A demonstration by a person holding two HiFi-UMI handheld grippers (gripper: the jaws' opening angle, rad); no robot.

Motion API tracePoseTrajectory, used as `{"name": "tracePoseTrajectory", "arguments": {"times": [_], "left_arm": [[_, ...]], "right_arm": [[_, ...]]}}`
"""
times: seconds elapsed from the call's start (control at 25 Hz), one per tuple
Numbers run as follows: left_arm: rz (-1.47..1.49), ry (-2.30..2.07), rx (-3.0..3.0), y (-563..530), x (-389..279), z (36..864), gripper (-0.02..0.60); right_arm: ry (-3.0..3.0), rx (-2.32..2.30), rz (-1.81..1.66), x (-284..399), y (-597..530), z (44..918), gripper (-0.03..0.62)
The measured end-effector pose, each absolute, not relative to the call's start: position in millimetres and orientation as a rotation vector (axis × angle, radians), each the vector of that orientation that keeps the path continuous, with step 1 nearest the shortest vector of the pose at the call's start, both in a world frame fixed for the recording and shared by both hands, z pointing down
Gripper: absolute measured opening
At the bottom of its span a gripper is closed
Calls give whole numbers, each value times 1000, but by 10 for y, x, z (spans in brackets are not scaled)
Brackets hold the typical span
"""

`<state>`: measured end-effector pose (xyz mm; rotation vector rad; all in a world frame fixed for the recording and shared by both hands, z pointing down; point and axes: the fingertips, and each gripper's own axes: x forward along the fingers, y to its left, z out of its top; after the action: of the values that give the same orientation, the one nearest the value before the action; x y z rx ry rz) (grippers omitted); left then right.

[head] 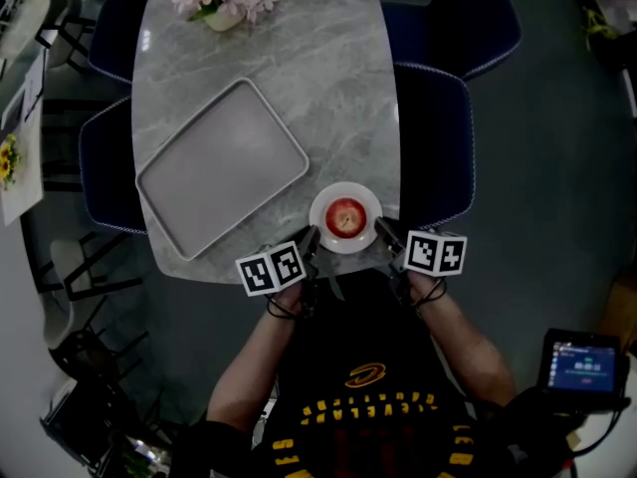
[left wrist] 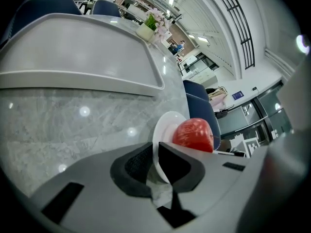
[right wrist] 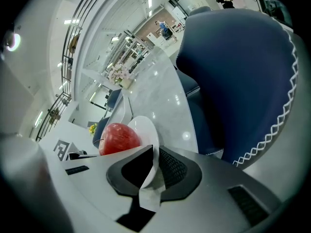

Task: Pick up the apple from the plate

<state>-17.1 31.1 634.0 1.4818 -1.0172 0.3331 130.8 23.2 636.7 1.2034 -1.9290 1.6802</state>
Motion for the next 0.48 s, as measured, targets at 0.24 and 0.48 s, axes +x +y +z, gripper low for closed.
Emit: {"name": "tracePoseTrajectory", "arguments": {"times": [0.24, 0.48], "left_arm": [[348, -1028, 1468, 138, -181, 6539, 40], [352, -1028, 1457, 177, -200, 6551, 40]], "right_arm": [[-1927, 1183, 1683, 1293, 20, 6581, 48], [-1922, 1174, 1684, 1273, 51, 6587, 48]]}}
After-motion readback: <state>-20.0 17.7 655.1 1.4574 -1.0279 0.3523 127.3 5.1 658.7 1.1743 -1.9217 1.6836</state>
